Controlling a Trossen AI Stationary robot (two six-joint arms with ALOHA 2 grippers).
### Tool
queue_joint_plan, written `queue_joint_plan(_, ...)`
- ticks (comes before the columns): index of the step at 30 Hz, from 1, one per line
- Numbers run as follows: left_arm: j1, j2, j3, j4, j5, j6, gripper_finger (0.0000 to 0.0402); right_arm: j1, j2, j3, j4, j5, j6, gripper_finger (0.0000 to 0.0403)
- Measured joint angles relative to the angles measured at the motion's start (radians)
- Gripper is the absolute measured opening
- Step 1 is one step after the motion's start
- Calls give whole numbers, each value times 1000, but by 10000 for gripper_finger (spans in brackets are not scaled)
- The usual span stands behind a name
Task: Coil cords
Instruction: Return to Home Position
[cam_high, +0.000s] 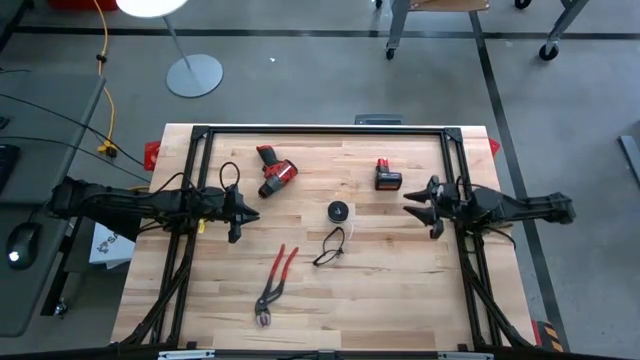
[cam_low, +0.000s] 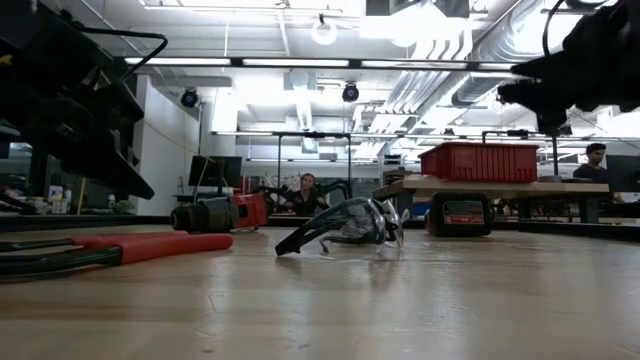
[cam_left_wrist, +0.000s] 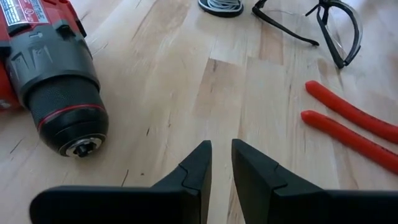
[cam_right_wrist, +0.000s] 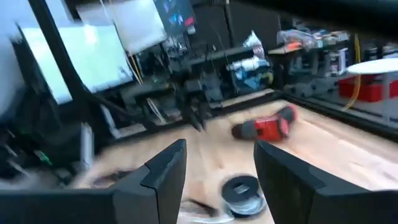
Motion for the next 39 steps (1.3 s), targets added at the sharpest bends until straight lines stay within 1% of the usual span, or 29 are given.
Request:
queue_joint_plan(3, 0, 0, 0, 3, 0, 0, 56, -24, -1, 0, -12, -7, -139, 181)
queue_joint_plan(4, 0, -2, 0, 4, 0, 0, 56, -30, -1, 0, -15, -24, -127, 181)
queue_joint_plan(6, 0, -2, 0, 7, 0, 0, 56, -41, -1, 0, -18, -60, -42, 181)
queue_joint_plan(8, 0, -2, 0, 6, 0, 0, 56, -51, -1, 0, -21, -73, 43, 181)
queue_joint_plan(9, 0, -2, 0, 7, 0, 0, 56, -56, -1, 0, -23, -91, 48, 181)
queue_joint_plan(10, 0, -2, 0, 8, 0, 0, 56, -58, -1, 0, -28, -133, 13, 181)
queue_joint_plan(12, 0, -2, 0, 1, 0, 0, 56, -58, -1, 0, -45, -265, -137, 181)
queue_joint_plan(13, 0, -2, 0, 0, 0, 0, 56, -57, -1, 0, -39, -309, -211, 181)
queue_joint_plan(14, 0, -2, 0, 2, 0, 0, 56, -57, -1, 0, -35, -331, -267, 181)
queue_joint_plan(15, 0, -2, 0, 2, 0, 0, 56, -59, -1, 0, -35, -329, -307, 181)
queue_joint_plan(17, 0, -2, 0, 1, 0, 0, 56, -68, 2, 0, -43, -279, -353, 181)
queue_joint_plan(20, 0, -2, 0, 2, 0, 0, 56, -75, 16, -1, -46, -232, -377, 181)
queue_joint_plan(26, 0, -2, 0, 6, 0, 0, 56, -75, 19, -1, -46, -229, -337, 181)
queue_joint_plan(39, 0, -2, 0, 7, 0, 0, 56, -75, 19, -1, -46, -226, -343, 181)
